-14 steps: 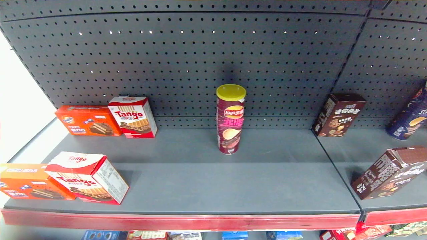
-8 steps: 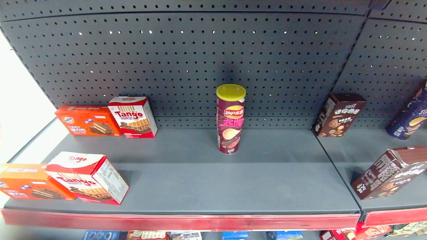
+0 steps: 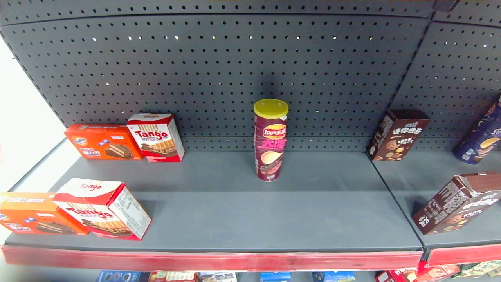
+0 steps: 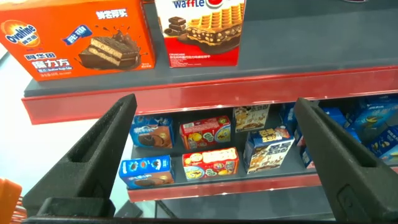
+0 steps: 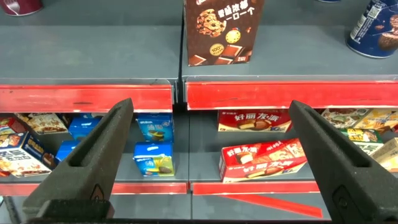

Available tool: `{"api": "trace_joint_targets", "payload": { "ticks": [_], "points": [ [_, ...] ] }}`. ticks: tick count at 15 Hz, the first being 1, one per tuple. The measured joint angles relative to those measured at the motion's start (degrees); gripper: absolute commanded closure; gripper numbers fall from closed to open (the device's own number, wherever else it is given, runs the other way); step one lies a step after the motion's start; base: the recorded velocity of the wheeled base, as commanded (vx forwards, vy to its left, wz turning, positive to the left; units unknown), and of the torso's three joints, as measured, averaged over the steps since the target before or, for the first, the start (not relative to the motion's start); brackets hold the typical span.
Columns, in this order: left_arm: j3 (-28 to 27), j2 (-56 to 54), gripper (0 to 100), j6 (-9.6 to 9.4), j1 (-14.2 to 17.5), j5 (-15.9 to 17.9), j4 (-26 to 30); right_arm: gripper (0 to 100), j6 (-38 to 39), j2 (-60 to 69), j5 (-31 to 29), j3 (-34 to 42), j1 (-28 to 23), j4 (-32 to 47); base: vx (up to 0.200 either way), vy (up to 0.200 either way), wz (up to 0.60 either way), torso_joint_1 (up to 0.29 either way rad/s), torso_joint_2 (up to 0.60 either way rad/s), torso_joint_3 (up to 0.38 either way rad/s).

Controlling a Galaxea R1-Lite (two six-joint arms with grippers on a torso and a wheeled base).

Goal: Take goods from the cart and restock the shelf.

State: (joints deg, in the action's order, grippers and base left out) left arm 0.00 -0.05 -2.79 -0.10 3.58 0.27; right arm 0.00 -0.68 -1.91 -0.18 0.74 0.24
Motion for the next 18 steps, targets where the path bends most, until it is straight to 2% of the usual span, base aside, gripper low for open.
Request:
{"api": "trace_joint_targets", "payload": {
  "ticks": [12,18],
  "points": [
    [0.0,0.0,0,0.01,0.0,0.0,0.0,0,0.0,0.0,-0.1,0.0,0.0,0.0,0.000,0.000,0.60,0.006,0.00,0.002],
    [0.0,0.0,0,-0.16,0.0,0.1,0.0,0,-0.1,0.0,-0.1,0.0,0.1,0.0,0.000,0.000,0.00,0.000,0.00,0.000]
  ]
}}
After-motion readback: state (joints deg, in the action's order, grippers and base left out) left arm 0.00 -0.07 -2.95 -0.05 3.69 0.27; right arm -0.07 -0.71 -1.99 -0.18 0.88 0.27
